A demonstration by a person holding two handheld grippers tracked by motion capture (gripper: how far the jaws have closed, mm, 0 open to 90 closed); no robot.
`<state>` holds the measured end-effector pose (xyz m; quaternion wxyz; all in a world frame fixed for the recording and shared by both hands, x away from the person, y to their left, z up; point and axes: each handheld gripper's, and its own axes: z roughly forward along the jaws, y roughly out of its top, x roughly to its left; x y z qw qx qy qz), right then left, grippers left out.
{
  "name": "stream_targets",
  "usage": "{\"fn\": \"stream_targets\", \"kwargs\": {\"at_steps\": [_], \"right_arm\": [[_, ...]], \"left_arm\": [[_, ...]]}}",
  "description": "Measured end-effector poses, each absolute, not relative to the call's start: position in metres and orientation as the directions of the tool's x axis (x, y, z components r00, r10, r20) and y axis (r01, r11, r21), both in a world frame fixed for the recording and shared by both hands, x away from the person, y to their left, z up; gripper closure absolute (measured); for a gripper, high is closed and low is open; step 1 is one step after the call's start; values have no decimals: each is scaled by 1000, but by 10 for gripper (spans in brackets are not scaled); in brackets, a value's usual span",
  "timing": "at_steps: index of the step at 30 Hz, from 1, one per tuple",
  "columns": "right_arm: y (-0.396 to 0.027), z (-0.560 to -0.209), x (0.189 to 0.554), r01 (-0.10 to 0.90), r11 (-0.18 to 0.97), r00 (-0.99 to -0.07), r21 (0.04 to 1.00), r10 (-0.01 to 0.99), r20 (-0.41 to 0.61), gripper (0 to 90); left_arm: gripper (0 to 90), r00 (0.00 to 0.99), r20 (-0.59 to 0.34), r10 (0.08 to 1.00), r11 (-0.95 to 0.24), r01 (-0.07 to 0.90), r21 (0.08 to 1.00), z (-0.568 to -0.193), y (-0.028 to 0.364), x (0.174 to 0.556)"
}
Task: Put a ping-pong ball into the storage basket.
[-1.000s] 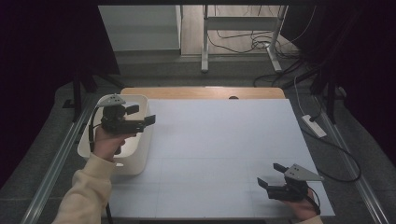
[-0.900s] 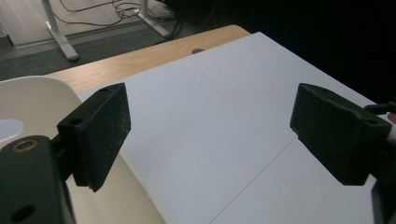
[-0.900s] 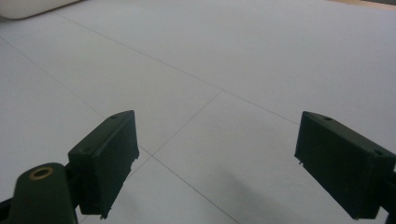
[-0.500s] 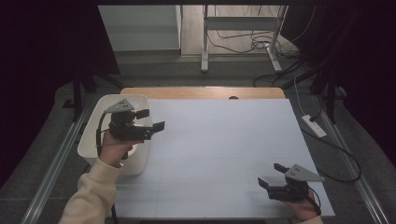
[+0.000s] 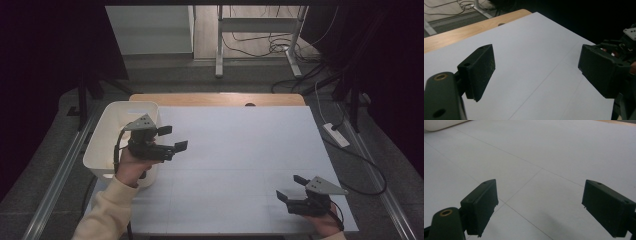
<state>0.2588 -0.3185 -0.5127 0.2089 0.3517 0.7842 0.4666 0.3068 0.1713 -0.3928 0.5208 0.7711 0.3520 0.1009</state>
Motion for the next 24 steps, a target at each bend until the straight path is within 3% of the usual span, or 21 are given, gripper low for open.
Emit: {"fn": "stream_targets", "kwargs": {"at_steps": [24], "right_arm": [[-319,-513,259,355,319,-665,879,746,-3,132]], "left_arm": [[157,801,-187,569,-266,394,880,-418,144,277]]}}
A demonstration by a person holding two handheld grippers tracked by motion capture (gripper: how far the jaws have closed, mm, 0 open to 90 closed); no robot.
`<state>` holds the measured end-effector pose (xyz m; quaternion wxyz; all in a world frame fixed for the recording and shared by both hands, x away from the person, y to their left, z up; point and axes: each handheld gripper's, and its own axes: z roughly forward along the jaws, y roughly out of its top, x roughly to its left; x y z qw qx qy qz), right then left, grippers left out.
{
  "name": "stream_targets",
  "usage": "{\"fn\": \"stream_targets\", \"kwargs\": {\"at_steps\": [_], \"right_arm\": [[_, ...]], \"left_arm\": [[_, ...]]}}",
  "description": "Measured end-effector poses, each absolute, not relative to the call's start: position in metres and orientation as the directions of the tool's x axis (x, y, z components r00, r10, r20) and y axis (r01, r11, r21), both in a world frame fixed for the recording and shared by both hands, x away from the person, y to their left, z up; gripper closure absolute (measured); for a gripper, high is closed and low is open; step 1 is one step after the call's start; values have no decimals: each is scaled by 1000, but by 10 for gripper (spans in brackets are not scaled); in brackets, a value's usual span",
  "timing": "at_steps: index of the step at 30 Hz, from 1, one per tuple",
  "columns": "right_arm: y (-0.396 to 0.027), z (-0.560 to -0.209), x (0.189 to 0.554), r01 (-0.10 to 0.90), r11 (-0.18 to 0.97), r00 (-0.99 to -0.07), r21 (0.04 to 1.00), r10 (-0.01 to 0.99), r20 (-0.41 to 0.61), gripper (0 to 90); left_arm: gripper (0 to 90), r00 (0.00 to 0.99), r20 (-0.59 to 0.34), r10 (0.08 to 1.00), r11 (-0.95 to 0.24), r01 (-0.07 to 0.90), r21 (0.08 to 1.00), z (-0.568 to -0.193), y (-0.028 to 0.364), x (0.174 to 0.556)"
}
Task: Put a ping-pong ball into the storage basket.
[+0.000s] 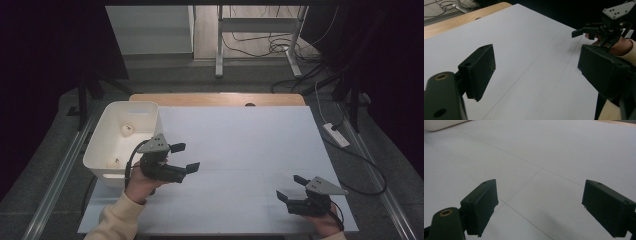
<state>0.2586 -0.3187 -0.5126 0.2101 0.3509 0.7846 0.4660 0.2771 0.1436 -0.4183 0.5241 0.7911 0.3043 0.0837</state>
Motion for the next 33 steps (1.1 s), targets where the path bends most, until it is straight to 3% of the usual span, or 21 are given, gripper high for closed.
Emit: {"fn": "stream_targets", "kwargs": {"at_steps": [17,33], "right_arm": [[-318,-513,258,355,318,-666,879,746,-2,132],[-318,-513,258,355,318,-668,879,744,0,132]], "left_arm": [[164,825,-168,540,-316,383,868,-449,139,260],[168,786,-210,581,-317,457,831,-495,157,249]]}}
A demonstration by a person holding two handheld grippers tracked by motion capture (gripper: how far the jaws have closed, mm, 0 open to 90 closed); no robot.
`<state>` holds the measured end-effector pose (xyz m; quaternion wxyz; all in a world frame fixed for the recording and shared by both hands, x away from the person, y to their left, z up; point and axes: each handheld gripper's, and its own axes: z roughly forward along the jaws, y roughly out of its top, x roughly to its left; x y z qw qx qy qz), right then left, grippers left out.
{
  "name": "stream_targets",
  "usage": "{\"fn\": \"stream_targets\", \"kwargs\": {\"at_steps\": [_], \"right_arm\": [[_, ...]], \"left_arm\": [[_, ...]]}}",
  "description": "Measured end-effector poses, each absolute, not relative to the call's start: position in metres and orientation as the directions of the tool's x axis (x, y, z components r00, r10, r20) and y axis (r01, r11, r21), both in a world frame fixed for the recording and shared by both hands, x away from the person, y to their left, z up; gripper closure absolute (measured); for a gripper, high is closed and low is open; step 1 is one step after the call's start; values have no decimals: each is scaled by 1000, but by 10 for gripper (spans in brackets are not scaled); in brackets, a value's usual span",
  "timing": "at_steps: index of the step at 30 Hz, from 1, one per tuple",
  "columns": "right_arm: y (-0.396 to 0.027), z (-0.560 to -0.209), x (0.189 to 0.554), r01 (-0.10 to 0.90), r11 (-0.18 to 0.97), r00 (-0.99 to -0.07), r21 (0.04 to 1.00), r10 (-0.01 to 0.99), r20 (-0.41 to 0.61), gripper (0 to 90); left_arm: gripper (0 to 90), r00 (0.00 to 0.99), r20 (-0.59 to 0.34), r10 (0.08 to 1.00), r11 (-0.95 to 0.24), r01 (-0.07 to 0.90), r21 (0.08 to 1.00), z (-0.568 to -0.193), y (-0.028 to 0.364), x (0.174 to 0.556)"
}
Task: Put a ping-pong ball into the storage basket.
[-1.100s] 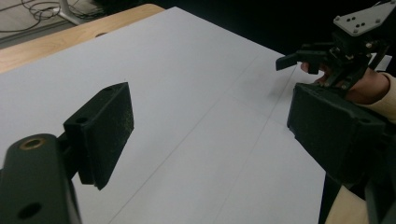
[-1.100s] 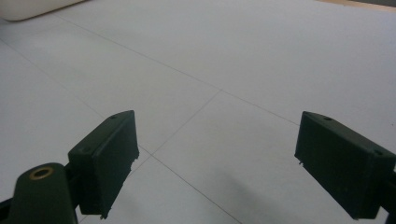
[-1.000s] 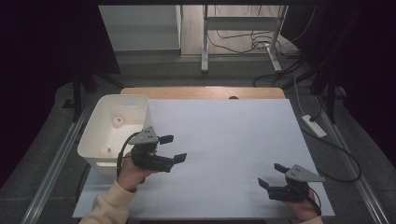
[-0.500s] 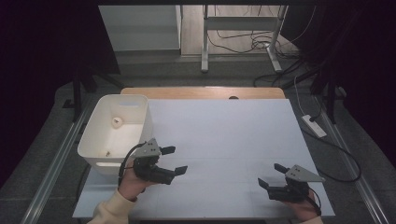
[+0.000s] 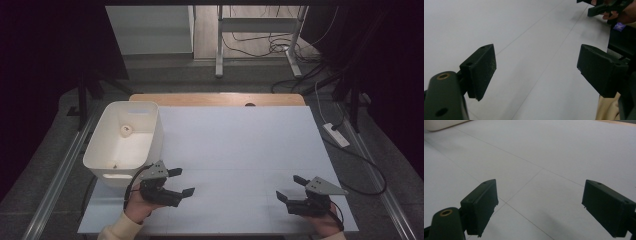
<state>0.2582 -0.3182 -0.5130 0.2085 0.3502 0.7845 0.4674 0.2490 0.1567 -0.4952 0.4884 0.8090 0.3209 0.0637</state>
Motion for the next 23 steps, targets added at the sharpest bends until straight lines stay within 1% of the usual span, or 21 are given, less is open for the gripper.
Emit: {"fn": "stream_targets", "kwargs": {"at_steps": [12,23], "right_arm": [[-316,-514,258,354,324,-675,877,738,0,131],[-317,-514,258,358,312,-683,880,731,19,130]], "left_arm": [[168,762,-226,607,-299,483,823,-508,172,241],[164,762,-231,605,-292,482,826,-506,172,242]]}}
